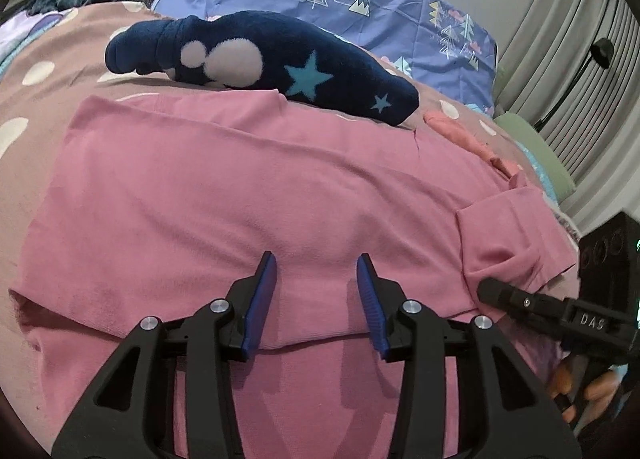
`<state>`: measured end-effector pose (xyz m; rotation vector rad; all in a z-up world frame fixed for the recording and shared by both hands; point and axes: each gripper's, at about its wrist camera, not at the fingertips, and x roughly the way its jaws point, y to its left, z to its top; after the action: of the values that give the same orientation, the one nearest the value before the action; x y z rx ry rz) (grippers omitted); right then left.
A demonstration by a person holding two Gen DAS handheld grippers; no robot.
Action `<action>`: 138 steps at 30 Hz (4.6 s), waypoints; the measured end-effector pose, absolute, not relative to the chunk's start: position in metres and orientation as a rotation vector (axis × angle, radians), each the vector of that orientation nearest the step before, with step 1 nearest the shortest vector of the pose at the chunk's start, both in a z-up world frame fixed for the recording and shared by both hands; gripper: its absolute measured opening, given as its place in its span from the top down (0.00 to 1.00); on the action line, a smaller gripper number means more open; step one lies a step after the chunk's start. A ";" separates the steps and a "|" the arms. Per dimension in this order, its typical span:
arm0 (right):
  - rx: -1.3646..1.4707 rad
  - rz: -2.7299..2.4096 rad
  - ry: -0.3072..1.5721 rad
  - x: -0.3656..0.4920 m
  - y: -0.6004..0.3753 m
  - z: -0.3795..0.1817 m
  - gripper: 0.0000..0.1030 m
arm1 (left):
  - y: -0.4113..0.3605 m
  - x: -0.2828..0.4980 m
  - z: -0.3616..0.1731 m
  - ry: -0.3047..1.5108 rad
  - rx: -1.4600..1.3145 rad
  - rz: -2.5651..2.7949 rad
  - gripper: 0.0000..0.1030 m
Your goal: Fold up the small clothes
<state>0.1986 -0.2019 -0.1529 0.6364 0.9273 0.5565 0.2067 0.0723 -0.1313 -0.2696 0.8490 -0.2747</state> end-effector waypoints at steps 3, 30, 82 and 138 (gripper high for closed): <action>0.614 0.563 0.883 0.190 -0.204 -0.147 0.73 | 0.072 0.207 -0.130 0.849 -0.273 -0.280 0.56; 0.529 0.497 0.768 0.174 -0.255 -0.117 0.44 | 0.023 0.194 -0.113 0.877 -0.199 -0.492 0.46; 0.584 0.364 0.801 0.170 -0.278 -0.154 0.77 | 0.108 0.220 -0.121 0.904 -0.024 -0.058 0.64; 0.224 0.206 1.028 0.333 -0.273 -0.115 0.61 | 0.100 0.214 -0.124 0.855 0.050 -0.023 0.61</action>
<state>0.3327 -0.2732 -0.1148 0.2242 1.0280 0.2062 0.2142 0.1002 -0.1236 0.0497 0.8550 -0.0227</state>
